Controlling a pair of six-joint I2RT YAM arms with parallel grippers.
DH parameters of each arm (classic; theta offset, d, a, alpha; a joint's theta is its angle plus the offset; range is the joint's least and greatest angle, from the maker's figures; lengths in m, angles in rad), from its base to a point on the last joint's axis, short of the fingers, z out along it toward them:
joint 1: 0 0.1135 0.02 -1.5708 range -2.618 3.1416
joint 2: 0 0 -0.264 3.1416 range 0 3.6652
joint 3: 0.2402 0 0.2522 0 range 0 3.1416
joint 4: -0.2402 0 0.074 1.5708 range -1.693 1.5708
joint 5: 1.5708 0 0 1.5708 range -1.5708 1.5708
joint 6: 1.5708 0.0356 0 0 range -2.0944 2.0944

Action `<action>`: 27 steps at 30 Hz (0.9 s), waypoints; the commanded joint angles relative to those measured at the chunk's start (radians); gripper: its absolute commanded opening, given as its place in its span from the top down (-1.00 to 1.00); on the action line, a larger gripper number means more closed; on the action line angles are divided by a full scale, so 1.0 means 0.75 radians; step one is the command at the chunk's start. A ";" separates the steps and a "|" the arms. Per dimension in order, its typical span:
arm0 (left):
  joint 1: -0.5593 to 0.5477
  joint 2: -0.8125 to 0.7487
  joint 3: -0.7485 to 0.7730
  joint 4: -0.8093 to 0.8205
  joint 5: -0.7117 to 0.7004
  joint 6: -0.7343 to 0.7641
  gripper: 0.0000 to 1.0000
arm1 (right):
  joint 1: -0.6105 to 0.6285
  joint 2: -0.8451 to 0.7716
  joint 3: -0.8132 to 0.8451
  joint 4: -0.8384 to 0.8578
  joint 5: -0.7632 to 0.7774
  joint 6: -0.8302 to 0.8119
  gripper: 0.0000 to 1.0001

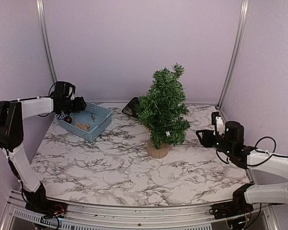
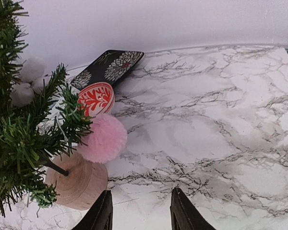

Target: Decorate the small christmas tree

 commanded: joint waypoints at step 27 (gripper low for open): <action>-0.045 0.349 0.410 -0.887 -0.568 0.323 -0.13 | -0.015 0.043 0.105 -0.035 -0.004 -0.112 0.11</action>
